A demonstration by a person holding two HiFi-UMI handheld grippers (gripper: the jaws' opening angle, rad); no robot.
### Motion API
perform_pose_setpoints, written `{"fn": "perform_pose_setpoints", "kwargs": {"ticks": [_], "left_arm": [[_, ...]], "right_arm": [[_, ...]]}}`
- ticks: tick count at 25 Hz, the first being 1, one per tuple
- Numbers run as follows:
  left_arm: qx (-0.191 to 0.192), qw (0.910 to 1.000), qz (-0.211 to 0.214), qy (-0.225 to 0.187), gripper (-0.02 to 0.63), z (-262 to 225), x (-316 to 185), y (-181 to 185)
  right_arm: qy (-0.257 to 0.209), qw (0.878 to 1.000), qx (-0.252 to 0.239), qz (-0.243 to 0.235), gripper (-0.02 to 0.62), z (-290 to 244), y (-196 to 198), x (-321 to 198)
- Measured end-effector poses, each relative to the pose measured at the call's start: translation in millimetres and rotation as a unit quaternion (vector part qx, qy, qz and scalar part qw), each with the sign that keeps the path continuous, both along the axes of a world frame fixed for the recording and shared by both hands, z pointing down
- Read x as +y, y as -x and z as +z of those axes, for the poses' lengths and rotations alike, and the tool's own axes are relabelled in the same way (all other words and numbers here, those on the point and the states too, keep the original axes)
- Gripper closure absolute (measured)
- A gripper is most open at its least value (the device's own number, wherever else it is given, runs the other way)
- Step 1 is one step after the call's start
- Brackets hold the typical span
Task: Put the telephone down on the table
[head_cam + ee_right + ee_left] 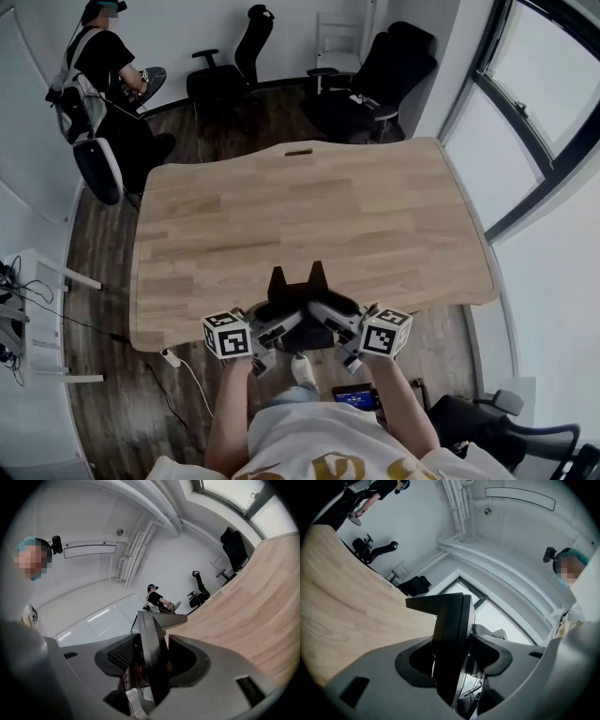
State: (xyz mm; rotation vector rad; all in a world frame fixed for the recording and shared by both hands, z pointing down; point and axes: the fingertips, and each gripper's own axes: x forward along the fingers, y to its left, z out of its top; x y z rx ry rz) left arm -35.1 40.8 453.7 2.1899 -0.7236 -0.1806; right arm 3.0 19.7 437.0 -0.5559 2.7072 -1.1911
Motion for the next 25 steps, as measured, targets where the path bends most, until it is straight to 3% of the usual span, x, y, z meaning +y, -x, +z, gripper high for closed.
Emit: {"fn": "perform_pose_setpoints", "kwargs": {"ticks": [9, 25], "left_arm": [[0.002, 1.0, 0.006, -0.003, 0.387, 8, -61, 47], [0.007, 0.9994, 0.031, -0.011, 0.387, -3, -85, 35]], "right_arm": [[-0.002, 1.0, 0.003, 0.004, 0.382, 6, 47, -60], [-0.011, 0.999, 0.009, 0.037, 0.382, -3, 34, -82]]}}
